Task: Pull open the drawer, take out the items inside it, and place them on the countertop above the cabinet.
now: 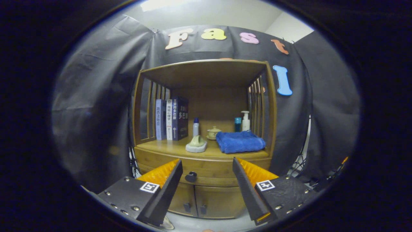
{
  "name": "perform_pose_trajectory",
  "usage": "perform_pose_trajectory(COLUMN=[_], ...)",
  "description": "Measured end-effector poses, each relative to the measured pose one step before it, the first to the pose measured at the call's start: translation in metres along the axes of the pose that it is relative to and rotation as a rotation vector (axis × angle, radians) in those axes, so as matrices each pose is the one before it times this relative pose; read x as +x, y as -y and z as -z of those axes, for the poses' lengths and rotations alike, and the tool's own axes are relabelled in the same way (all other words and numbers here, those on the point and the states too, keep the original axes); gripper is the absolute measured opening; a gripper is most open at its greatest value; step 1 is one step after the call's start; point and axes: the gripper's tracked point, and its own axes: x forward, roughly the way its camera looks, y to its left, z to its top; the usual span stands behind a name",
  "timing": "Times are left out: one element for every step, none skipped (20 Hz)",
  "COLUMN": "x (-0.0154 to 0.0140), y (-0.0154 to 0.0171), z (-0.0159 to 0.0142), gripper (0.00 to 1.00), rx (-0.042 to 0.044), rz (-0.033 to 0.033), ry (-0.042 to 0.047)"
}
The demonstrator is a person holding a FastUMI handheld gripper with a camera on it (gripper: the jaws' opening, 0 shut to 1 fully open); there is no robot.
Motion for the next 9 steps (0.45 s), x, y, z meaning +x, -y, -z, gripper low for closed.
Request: perform_pose_trajectory(x=[-0.00344, -0.00073, -0.00352, -0.00262, -0.00227, -0.00267, -0.00172, -0.00246, -0.00231], y=[0.00875, 0.00802, 0.00898, 0.00656, 0.0049, 0.00308, 0.00263, 0.00674, 0.00743], z=[-0.00803, -0.00875, -0.00434, -0.00383, -0.00205, -0.00014, -0.00179, -0.00086, -0.00075], gripper=[0.94, 0.94, 0.94, 0.94, 0.94, 0.94, 0.94, 0.94, 0.94], rx=[0.00484, -0.0009, -0.00658, -0.00981, -0.00681, 0.0028, 0.00384, -0.002, -0.00413], rz=[0.00879, 0.00984, 0.00945, 0.00313, -0.00117, -0.00949, -0.00878, -0.00038, 0.00326], ry=[0.01388, 0.01144, 0.00905, 0.00849, 0.00212, 0.00229, 0.00332, 0.00193, 0.00226])
